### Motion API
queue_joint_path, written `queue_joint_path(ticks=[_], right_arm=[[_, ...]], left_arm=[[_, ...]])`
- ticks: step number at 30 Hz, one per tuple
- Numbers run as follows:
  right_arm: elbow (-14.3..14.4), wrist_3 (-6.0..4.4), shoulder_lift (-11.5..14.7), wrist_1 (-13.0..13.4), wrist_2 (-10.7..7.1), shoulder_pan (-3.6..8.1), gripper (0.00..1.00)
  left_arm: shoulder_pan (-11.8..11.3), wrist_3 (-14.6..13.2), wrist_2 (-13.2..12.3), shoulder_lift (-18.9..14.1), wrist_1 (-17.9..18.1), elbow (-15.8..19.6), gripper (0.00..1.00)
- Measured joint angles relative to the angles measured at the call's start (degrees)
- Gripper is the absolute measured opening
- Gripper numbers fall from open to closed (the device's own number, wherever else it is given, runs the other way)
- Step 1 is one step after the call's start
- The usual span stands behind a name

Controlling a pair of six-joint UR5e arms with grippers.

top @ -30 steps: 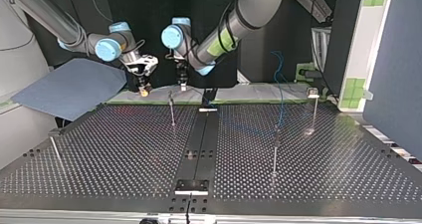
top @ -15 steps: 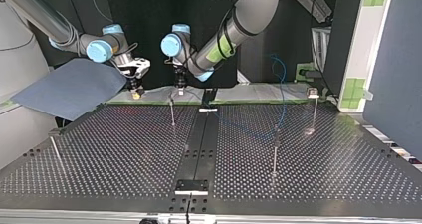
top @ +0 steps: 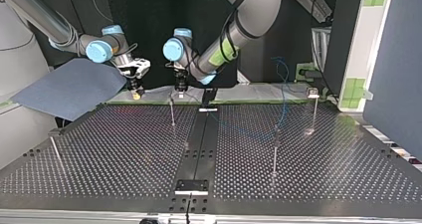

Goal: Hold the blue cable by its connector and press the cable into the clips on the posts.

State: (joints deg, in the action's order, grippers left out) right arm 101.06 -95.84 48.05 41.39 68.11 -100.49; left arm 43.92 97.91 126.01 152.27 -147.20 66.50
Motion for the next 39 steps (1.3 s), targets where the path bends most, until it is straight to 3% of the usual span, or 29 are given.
queue_joint_path(ticks=[21,29,33,39], right_arm=[[-1.4,-0.32,-0.1,-0.1,0.16,-0.11,0.00],[-1.4,-0.05,-0.2,-0.3,0.52,-0.28,0.00],[-1.4,0.44,-0.2,-0.8,0.77,-0.49,0.00],[-1.3,2.64,-0.2,-3.2,1.13,-0.61,0.00]], left_arm=[[-2.5,0.2,-1.8,0.0,-3.1,-3.1,0.00],[-2.2,-0.2,-1.8,0.0,-3.7,-3.1,0.00],[-1.5,-0.2,-1.8,0.0,-3.4,-3.1,0.00],[-0.8,0.1,-1.7,-0.1,-5.9,-3.1,0.00]])
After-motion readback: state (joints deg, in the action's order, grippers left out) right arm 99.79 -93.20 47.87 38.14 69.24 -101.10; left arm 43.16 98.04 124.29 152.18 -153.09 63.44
